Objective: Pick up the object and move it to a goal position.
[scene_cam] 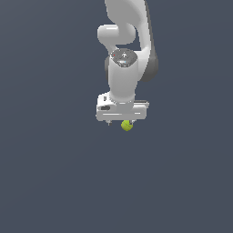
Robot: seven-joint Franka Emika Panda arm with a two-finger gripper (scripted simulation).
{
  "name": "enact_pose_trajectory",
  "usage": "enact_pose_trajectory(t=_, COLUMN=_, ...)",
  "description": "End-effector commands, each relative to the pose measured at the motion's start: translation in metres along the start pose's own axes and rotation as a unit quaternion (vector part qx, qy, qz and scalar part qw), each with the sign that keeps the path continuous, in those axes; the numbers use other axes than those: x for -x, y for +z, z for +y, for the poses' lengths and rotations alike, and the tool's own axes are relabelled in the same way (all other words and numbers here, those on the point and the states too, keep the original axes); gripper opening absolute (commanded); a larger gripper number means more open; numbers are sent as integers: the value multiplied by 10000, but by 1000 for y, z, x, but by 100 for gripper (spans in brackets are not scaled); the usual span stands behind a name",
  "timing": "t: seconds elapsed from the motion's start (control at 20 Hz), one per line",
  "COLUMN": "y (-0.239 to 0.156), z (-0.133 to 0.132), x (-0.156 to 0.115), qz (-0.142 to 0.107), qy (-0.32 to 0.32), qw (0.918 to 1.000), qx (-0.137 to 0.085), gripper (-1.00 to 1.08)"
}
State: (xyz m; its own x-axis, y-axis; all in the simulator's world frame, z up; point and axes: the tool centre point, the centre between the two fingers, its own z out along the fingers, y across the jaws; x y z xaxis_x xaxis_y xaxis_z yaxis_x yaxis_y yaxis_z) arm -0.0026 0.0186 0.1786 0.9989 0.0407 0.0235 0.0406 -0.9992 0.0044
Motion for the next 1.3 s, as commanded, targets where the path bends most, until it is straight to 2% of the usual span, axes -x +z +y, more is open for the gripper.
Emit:
enact_pose_trajectory(t=0.0, y=0, z=0, x=0, qz=0, qy=0, qw=10000, qx=0, gripper=100)
enact_pose_trajectory(t=0.55, y=8, z=15, x=7, qz=-183, qy=123, qw=9997, qx=-63, gripper=100)
enact_pose_trajectory(t=0.9, y=11, z=12, x=9, qz=-172, qy=215, qw=9996, qx=-58, gripper=100)
enact_pose_trajectory(t=1.25, y=21, z=3, x=17, qz=-170, qy=590, qw=9981, qx=-52, gripper=100)
